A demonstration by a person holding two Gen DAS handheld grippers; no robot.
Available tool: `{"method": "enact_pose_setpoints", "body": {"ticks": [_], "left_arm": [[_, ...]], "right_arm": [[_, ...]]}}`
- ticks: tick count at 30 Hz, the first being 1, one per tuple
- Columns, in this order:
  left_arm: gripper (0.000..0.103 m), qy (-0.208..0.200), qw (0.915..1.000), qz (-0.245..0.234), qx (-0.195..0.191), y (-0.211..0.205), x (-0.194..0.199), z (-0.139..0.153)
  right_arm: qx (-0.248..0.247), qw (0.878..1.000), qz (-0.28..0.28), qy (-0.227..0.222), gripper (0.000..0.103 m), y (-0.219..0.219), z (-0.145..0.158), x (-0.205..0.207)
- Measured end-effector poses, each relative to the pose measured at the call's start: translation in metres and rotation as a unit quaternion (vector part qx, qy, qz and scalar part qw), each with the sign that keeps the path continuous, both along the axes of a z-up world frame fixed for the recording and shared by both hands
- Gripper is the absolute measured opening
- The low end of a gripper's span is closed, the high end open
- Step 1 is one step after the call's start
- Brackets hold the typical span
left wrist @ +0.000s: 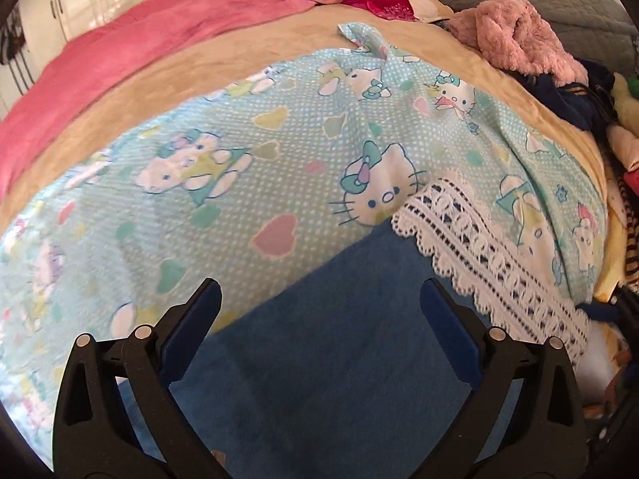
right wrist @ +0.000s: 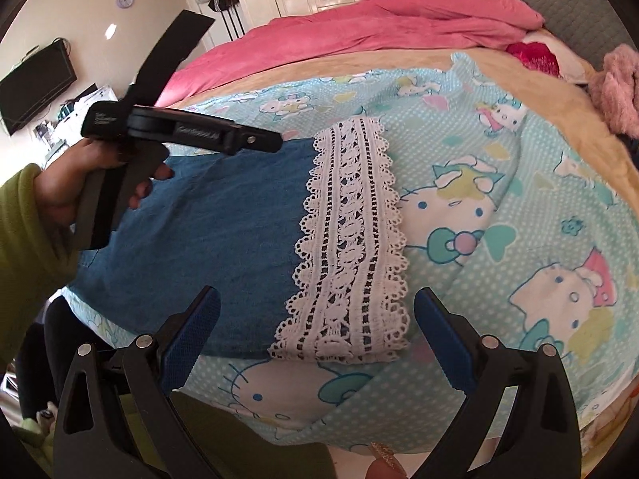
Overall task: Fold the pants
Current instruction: 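Grasp the white lace-trimmed edge with the left tool while the right tool grasps it too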
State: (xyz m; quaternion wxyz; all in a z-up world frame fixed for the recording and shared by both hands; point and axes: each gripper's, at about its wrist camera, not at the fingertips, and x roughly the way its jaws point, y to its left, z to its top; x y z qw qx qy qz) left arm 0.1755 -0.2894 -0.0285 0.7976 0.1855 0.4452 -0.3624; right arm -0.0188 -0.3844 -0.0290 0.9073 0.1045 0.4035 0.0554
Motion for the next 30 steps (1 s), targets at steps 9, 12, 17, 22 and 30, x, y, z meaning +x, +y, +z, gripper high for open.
{"method": "enact_pose_setpoints", "body": {"ticks": [9, 12, 17, 22, 30], "left_arm": [[0.088, 0.044, 0.9987, -0.026, -0.01, -0.021, 0.015, -0.021], [0.079, 0.063, 0.9973, -0.036, -0.014, -0.025, 0.013, -0.029], [0.073, 0.068, 0.9969, -0.031, -0.024, -0.026, 0.012, -0.031], [0.068, 0.057, 0.9976, -0.033, -0.02, -0.028, 0.006, -0.031], [0.015, 0.039, 0.9978, -0.048, -0.023, -0.038, -0.013, -0.029]], "right_arm": [[0.041, 0.999, -0.01, 0.009, 0.097, -0.01, -0.007, 0.005], [0.068, 0.998, 0.005, 0.007, 0.096, -0.012, -0.005, 0.005], [0.085, 0.996, 0.008, 0.014, 0.094, -0.009, -0.01, 0.014], [0.117, 0.993, 0.01, 0.022, 0.067, -0.013, -0.011, 0.025], [0.13, 0.991, 0.034, 0.016, 0.034, -0.002, -0.009, 0.033]]}}
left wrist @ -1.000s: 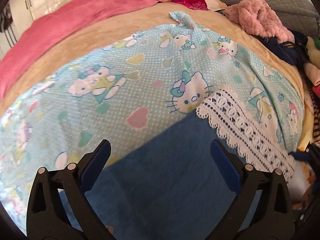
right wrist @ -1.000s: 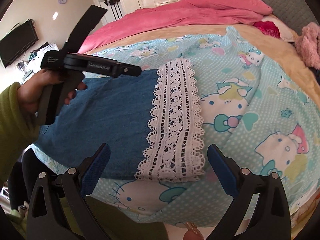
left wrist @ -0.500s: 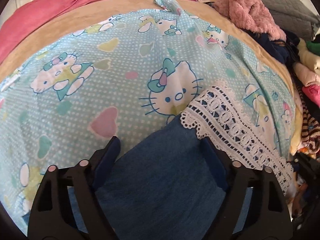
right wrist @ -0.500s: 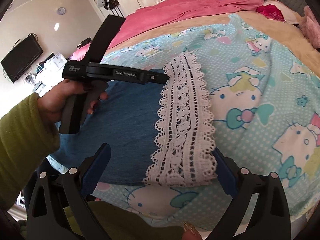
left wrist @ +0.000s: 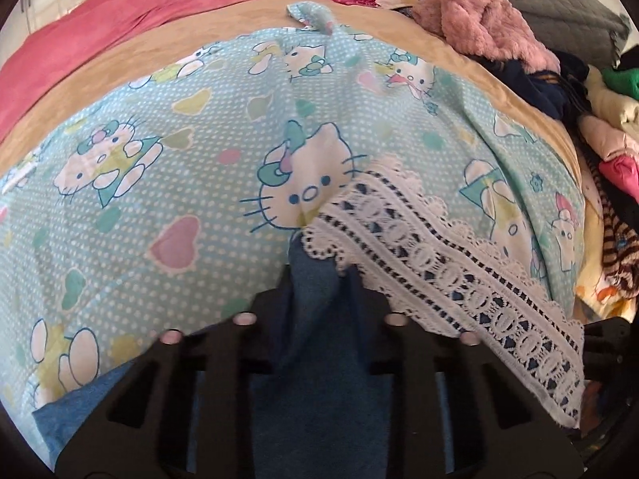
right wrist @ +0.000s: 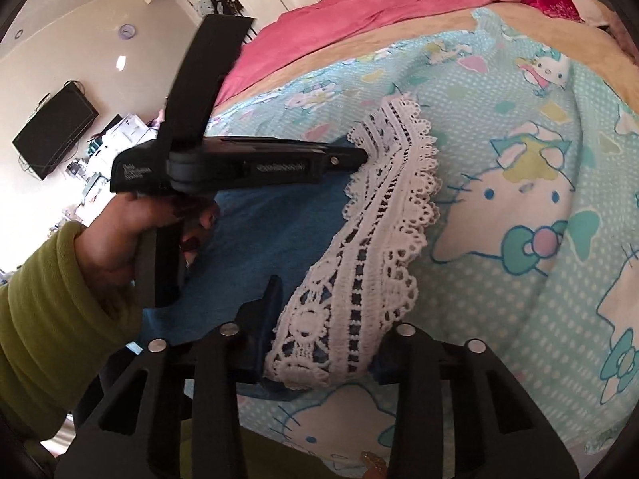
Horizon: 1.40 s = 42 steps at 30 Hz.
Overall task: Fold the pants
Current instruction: 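Grasp the white lace-trimmed edge with the left tool while the right tool grasps it too, then lift the lace edge with both tools and fold it over the denim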
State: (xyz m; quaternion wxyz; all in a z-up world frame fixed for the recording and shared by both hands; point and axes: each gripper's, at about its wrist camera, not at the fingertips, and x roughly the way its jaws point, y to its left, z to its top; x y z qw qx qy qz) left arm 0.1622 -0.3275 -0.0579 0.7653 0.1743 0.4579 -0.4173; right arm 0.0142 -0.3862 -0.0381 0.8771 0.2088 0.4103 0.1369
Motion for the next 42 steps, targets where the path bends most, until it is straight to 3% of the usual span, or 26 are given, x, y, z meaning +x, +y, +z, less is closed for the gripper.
{"method": "enact_pose_setpoints", "body": {"ticks": [7, 12, 19, 22, 23, 24, 26, 28, 31, 32, 33, 34, 36, 38, 42], "left_arm": [[0.006, 0.024, 0.9977, 0.029, -0.055, 0.023, 0.003, 0.007], [0.006, 0.044, 0.9892, 0.064, -0.125, 0.062, 0.011, 0.027], [0.006, 0.037, 0.9771, 0.101, -0.184, 0.136, 0.016, 0.042], [0.015, 0.057, 0.9693, 0.145, -0.19, 0.172, 0.023, 0.035], [0.026, 0.059, 0.9643, 0.171, -0.194, 0.189, 0.024, 0.033], [0.03, 0.065, 0.9591, 0.187, -0.202, 0.203, 0.025, 0.031], [0.03, 0.073, 0.9466, 0.222, -0.222, 0.234, 0.022, 0.03], [0.031, 0.067, 0.9392, 0.25, -0.225, 0.257, 0.017, 0.032], [0.041, 0.067, 0.9235, 0.293, -0.238, 0.294, 0.009, 0.034], [0.048, 0.072, 0.9153, 0.309, -0.249, 0.307, 0.007, 0.034], [0.055, 0.083, 0.9019, 0.327, -0.269, 0.322, 0.005, 0.031], [0.057, 0.099, 0.8874, 0.34, -0.295, 0.335, 0.004, 0.027], [0.057, 0.125, 0.8689, 0.35, -0.327, 0.35, 0.003, 0.018], [0.057, 0.137, 0.8634, 0.353, -0.333, 0.355, 0.002, 0.012], [0.06, 0.141, 0.874, 0.346, -0.311, 0.346, 0.003, 0.011]], "right_arm": [[-0.014, 0.999, 0.024, -0.038, 0.033, 0.021, 0.03, 0.003], [-0.034, 0.996, 0.058, -0.065, 0.033, 0.049, 0.049, 0.007], [-0.069, 0.985, 0.127, -0.099, 0.033, 0.112, 0.07, 0.023], [-0.102, 0.976, 0.165, -0.094, 0.032, 0.149, 0.06, 0.034], [-0.112, 0.974, 0.175, -0.089, 0.032, 0.159, 0.055, 0.036], [-0.121, 0.972, 0.186, -0.081, 0.032, 0.169, 0.048, 0.038], [-0.145, 0.965, 0.206, -0.072, 0.032, 0.189, 0.035, 0.041], [-0.169, 0.957, 0.224, -0.071, 0.032, 0.207, 0.028, 0.037], [-0.193, 0.948, 0.243, -0.075, 0.032, 0.225, 0.022, 0.035], [-0.198, 0.945, 0.247, -0.077, 0.032, 0.229, 0.022, 0.035], [-0.203, 0.943, 0.251, -0.078, 0.033, 0.232, 0.021, 0.035], [-0.21, 0.941, 0.254, -0.078, 0.034, 0.237, 0.019, 0.035], [-0.214, 0.938, 0.26, -0.08, 0.037, 0.243, 0.018, 0.036], [-0.216, 0.937, 0.263, -0.083, 0.039, 0.247, 0.016, 0.035], [-0.217, 0.935, 0.263, -0.096, 0.05, 0.243, 0.021, 0.027]]}}
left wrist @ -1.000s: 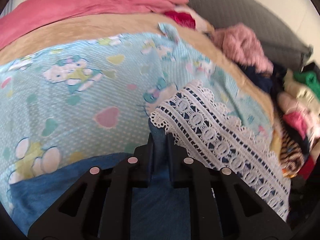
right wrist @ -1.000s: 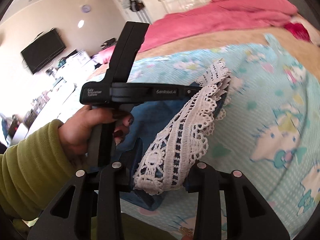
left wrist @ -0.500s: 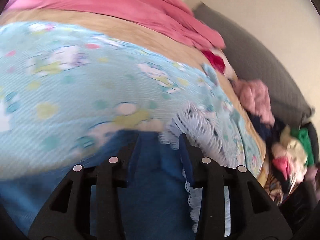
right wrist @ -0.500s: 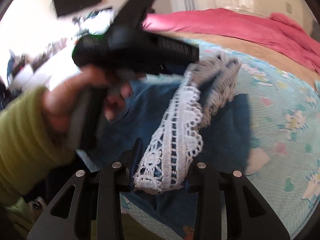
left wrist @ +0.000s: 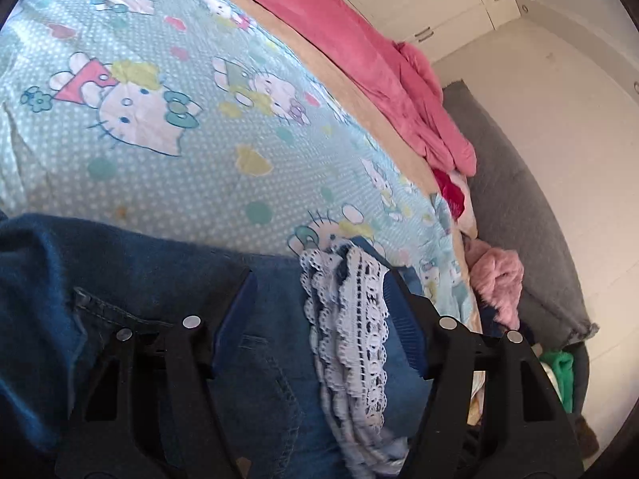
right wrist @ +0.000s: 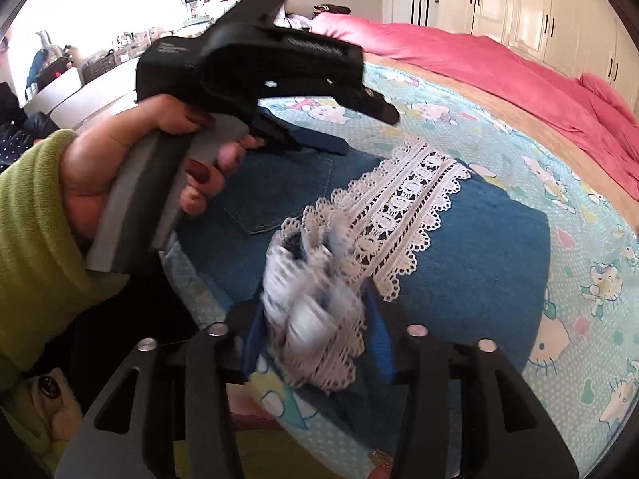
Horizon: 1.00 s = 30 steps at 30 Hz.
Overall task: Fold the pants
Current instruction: 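Lift the lace edge with both tools and fold it over the denim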
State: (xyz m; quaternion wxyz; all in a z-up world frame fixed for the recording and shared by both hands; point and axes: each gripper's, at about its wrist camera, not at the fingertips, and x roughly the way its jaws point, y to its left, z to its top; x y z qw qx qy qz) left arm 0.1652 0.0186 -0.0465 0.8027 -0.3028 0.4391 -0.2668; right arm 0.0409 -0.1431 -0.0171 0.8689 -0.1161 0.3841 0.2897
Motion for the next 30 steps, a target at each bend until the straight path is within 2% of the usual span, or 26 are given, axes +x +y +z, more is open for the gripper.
{"method": "enact_pose_setpoints", "body": {"ticks": [2, 4, 6, 10, 11, 12, 13, 14, 15, 16, 17, 19, 20, 23, 27, 30], "left_arm": [[0.067, 0.004, 0.9999, -0.014, 0.009, -0.011, 0.002, 0.001], [0.07, 0.006, 0.9992, -0.023, 0.033, -0.021, 0.006, 0.0], [0.077, 0.01, 0.998, -0.033, 0.053, -0.031, 0.012, -0.003], [0.077, 0.011, 0.9956, -0.042, 0.083, -0.043, 0.022, -0.009], [0.071, 0.01, 0.9948, -0.045, 0.091, -0.046, 0.024, -0.009], [0.043, 0.007, 0.993, -0.052, 0.106, -0.052, 0.025, -0.008], [0.028, 0.007, 0.9921, -0.059, 0.11, -0.056, 0.027, -0.009], [0.019, 0.01, 0.9916, -0.063, 0.112, -0.058, 0.028, -0.01], [0.014, 0.01, 0.9907, -0.063, 0.12, -0.059, 0.028, -0.01], [0.013, 0.005, 0.9901, -0.063, 0.125, -0.06, 0.026, -0.008], [0.01, -0.001, 0.9904, -0.063, 0.123, -0.058, 0.023, -0.005], [0.01, -0.016, 0.992, -0.057, 0.112, -0.052, 0.017, 0.005], [0.01, -0.026, 0.9918, -0.053, 0.113, -0.049, 0.013, 0.011], [0.01, -0.052, 0.9884, -0.038, 0.137, -0.044, 0.006, 0.024], [0.018, -0.037, 0.9809, -0.046, 0.185, -0.051, 0.013, 0.007], [0.027, -0.022, 0.9846, -0.034, 0.17, -0.043, 0.012, -0.006]], "right_arm": [[-0.004, 1.0, 0.002, -0.01, 0.055, -0.005, 0.003, -0.008], [-0.009, 1.0, 0.004, -0.013, 0.061, -0.008, 0.003, -0.017], [-0.01, 1.0, 0.005, -0.013, 0.061, -0.011, 0.0, -0.026], [-0.013, 1.0, 0.004, -0.01, 0.061, -0.008, -0.006, -0.037], [-0.011, 1.0, 0.004, -0.005, 0.061, -0.007, -0.008, -0.038], [-0.009, 1.0, 0.005, -0.001, 0.061, -0.005, -0.009, -0.042], [-0.009, 1.0, 0.006, 0.006, 0.061, 0.001, -0.01, -0.037], [-0.011, 1.0, 0.005, 0.011, 0.061, -0.001, -0.013, -0.033], [-0.013, 1.0, 0.006, 0.015, 0.06, 0.001, -0.015, -0.03], [-0.017, 1.0, 0.011, 0.015, 0.047, 0.003, -0.017, -0.029], [-0.024, 1.0, 0.014, 0.012, 0.04, 0.004, -0.018, -0.028], [-0.019, 1.0, 0.022, 0.011, 0.03, 0.002, -0.014, -0.027], [-0.008, 1.0, 0.023, 0.013, 0.029, 0.001, -0.011, -0.027], [0.004, 0.999, 0.036, 0.017, 0.029, 0.003, -0.007, -0.021], [-0.01, 0.998, 0.041, 0.036, 0.032, 0.013, -0.016, -0.013], [-0.007, 0.998, 0.048, 0.034, 0.039, 0.014, -0.014, -0.015]]}}
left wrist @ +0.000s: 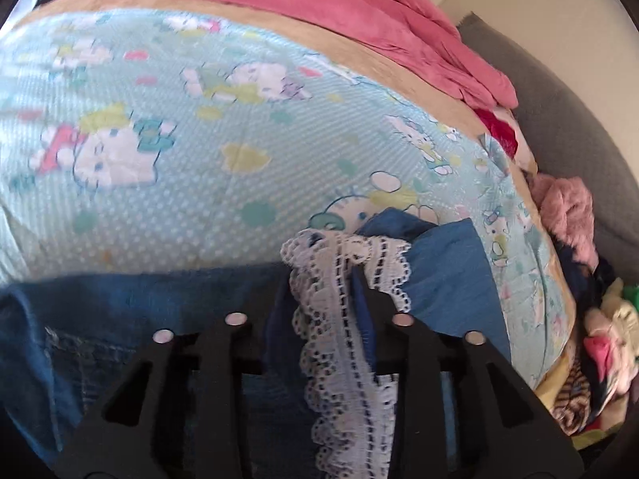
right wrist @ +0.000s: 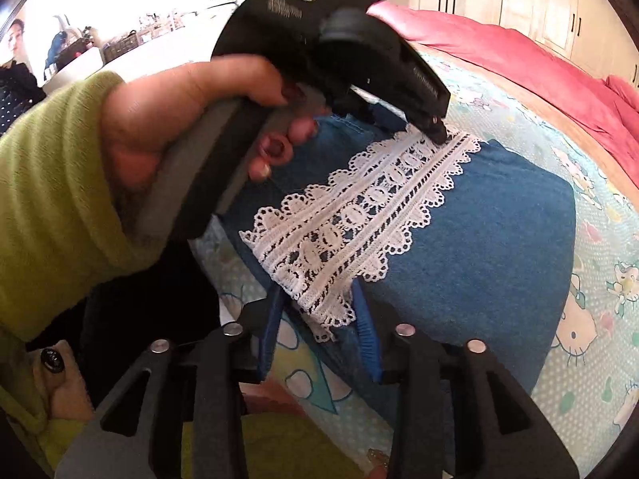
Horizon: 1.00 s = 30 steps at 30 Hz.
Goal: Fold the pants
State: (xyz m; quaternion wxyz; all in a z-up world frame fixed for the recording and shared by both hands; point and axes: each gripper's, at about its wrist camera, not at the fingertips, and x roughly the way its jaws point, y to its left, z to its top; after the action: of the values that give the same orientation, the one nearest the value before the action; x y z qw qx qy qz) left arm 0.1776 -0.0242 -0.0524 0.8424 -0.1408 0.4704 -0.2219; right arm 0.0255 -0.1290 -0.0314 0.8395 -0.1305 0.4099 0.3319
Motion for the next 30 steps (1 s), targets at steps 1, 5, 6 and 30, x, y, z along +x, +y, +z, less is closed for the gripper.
{"method": "enact_pose_setpoints", "body": {"ticks": [1, 5, 6, 30], "left_arm": [[0.027, 0.001, 1.0, 0.004, -0.007, 0.002, -0.001, -0.001], [0.038, -0.017, 0.9997, 0.005, 0.015, 0.005, -0.011, 0.012], [0.038, -0.025, 0.9992, 0.002, 0.03, 0.005, -0.014, 0.018], [0.046, -0.116, 0.989, -0.015, 0.091, 0.0, -0.123, 0.081]], "right_arm": [[0.009, 1.0, -0.001, 0.005, 0.042, -0.003, 0.002, 0.0], [0.037, 0.999, -0.014, 0.01, 0.048, -0.018, 0.01, -0.001], [0.042, 0.999, -0.016, 0.005, 0.049, -0.02, 0.013, -0.002], [0.067, 0.99, -0.116, -0.04, 0.039, -0.106, 0.045, -0.012]]}}
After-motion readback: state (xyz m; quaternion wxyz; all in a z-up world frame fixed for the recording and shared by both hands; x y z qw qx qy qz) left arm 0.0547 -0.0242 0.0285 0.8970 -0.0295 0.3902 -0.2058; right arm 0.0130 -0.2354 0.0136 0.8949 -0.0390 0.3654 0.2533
